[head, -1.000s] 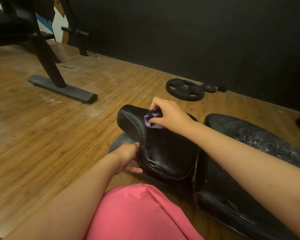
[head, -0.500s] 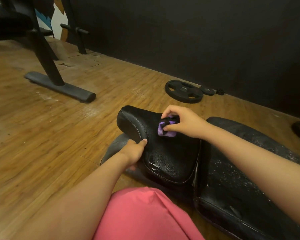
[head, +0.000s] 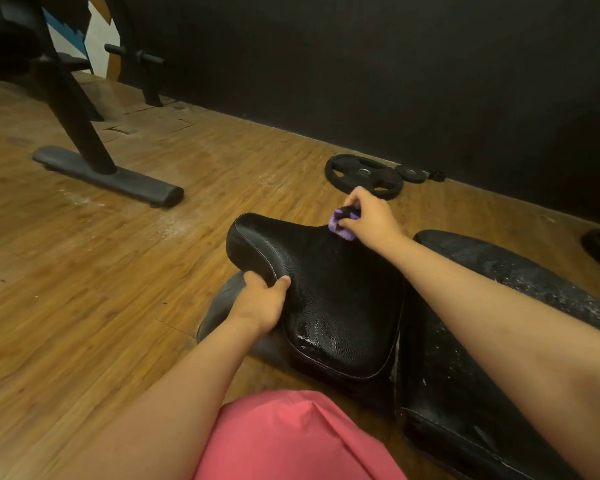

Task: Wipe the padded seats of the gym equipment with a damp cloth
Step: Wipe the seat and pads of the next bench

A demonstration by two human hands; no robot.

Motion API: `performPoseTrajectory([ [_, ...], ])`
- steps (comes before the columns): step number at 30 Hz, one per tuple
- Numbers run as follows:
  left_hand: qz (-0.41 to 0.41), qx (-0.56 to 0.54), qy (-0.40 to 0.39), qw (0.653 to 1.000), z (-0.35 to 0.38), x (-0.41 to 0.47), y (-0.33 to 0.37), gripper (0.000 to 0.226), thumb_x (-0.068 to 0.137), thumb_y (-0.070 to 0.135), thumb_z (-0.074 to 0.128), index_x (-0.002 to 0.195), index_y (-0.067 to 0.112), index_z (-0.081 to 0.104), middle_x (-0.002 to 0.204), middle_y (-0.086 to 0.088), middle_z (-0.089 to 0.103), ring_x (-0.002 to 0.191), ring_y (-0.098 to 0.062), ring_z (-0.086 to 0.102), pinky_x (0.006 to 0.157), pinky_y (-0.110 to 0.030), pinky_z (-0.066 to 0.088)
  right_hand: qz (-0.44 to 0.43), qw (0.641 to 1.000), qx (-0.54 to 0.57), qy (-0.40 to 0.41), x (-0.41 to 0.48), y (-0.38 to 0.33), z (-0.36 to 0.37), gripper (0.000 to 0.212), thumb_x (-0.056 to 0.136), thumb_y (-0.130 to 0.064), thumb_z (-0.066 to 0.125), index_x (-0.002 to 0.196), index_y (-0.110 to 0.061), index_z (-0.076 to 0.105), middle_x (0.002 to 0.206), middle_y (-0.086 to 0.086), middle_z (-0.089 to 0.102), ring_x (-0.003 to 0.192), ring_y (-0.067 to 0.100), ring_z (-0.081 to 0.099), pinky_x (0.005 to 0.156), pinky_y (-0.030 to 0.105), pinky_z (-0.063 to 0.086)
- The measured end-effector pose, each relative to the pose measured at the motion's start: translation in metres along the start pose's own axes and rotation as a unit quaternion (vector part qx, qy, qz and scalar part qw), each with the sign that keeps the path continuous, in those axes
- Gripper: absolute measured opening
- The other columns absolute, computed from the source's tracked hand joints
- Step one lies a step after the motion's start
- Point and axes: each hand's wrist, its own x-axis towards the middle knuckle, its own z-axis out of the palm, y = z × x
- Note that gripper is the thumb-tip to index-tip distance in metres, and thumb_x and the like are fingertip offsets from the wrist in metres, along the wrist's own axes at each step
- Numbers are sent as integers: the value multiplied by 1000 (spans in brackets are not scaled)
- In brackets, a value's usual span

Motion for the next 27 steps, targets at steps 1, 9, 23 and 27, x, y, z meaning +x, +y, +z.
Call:
performPoseTrajectory([
  [1, 16, 14, 15, 1000, -1, -1, 2, 43, 93, 42, 55, 115, 9, 35, 122, -19, 57, 110, -38, 57, 96, -48, 45, 16, 999, 16, 35, 1, 5, -3, 23, 84, -11, 69, 102, -11, 55, 87, -5, 58, 71, 2, 55, 54, 12, 42],
  [9, 154, 130, 115, 973, -8, -17, 15, 55, 89, 30, 63, 132, 9, 36, 136, -12, 37, 121, -33, 48, 96, -43, 42, -23, 992, 92, -86, -29, -2, -24, 32, 78, -18, 77, 104, -9, 60, 102, 2, 67, 97, 13, 63, 81, 25, 50],
  [23, 229, 237, 146, 933, 4, -26, 19, 47, 89, 28, 62, 127, 5, 47, 136, -13, 39, 125, -32, 35, 103, -36, 28, -41, 998, 27, -45, -58, 6, 1, 25, 80, -18, 74, 97, -14, 55, 97, -1, 66, 93, 6, 60, 73, 13, 47],
  [27, 235, 238, 148, 931, 10, -31, 22, 43, 88, 20, 61, 126, 5, 47, 132, -15, 40, 123, -33, 36, 100, -39, 31, -52, 981, 53, -179, -85, 2, -22, 28, 77, -18, 78, 96, -14, 58, 96, -1, 69, 93, 7, 64, 81, 18, 49],
])
